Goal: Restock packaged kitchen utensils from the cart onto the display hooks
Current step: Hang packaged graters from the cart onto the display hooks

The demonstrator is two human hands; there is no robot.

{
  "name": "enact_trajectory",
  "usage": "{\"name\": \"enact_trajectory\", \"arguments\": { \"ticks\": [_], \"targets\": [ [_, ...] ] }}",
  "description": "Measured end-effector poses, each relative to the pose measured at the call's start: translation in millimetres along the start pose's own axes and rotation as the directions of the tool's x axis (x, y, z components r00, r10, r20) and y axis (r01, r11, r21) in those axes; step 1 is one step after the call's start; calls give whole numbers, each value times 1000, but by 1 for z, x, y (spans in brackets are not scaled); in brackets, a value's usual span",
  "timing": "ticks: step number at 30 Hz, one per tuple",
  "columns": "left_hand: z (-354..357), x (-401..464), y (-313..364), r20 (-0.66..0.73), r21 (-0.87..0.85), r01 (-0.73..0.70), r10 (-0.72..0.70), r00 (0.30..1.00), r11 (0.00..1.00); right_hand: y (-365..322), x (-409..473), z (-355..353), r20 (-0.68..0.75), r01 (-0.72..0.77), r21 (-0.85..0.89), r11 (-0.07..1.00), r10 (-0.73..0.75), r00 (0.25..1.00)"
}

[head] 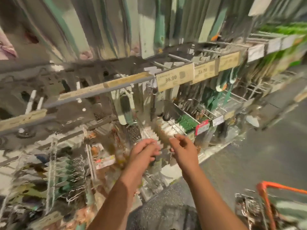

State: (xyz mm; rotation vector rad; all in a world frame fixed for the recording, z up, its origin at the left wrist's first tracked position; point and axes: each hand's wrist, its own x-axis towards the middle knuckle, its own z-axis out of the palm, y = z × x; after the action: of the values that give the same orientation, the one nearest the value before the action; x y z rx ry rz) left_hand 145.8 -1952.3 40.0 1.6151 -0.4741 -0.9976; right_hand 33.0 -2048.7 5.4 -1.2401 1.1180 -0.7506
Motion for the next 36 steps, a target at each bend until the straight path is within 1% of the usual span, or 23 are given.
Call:
{"name": "enact_trajectory", "arguments": {
  "ticks": [2, 4, 6, 7, 9, 12, 14, 15, 17, 20, 23, 25, 27, 29, 32, 36],
  "targets": [
    [32, 14, 4, 146, 83, 9, -21, 989, 997, 8, -12, -26, -153, -51, 66, 997, 60, 986],
    [66, 19, 4, 285, 138, 13, -52, 957, 990, 19, -27, -53, -300, -97, 137, 986, 135, 944],
    [100, 15, -7, 425, 211, 3, -95, 900, 978, 33, -49, -81, -460, -125, 184, 975, 197, 866],
    [115, 10, -17, 486, 258, -12, -119, 866, 966, 43, -62, -95, -535, -133, 202, 970, 224, 815],
    [139, -9, -39, 582, 330, -56, -157, 798, 942, 60, -88, -118, -645, -131, 238, 962, 258, 719],
    [177, -52, -69, 713, 431, -165, -223, 665, 887, 78, -134, -154, -769, -115, 264, 958, 281, 574],
    [196, -81, -85, 773, 457, -237, -251, 583, 858, 85, -164, -177, -810, -116, 284, 952, 303, 501],
    [205, -95, -94, 795, 472, -273, -271, 543, 838, 88, -181, -189, -814, -110, 321, 941, 333, 476],
    [223, -118, -112, 820, 495, -335, -305, 484, 801, 102, -213, -216, -823, -90, 373, 923, 375, 427],
    [254, -145, -140, 831, 524, -385, -357, 428, 760, 128, -250, -254, -834, -90, 437, 895, 441, 333],
    [293, -167, -167, 822, 554, -421, -394, 410, 718, 159, -279, -289, -808, -118, 515, 849, 526, 266],
    [323, -183, -183, 828, 554, -468, -399, 394, 688, 181, -296, -313, -802, -144, 532, 834, 551, 231],
    [351, -199, -196, 840, 543, -560, -393, 375, 626, 202, -308, -332, -781, -148, 572, 807, 591, 203],
    [373, -210, -209, 839, 541, -627, -406, 361, 561, 221, -318, -345, -736, -146, 637, 757, 653, 179],
    [395, -217, -235, 836, 527, -697, -445, 321, 486, 246, -334, -359, -670, -146, 711, 688, 726, 158],
    [412, -215, -257, 785, 584, -692, -512, 348, 425, 266, -343, -370, -588, -127, 785, 606, 794, 154]
  ]
}}
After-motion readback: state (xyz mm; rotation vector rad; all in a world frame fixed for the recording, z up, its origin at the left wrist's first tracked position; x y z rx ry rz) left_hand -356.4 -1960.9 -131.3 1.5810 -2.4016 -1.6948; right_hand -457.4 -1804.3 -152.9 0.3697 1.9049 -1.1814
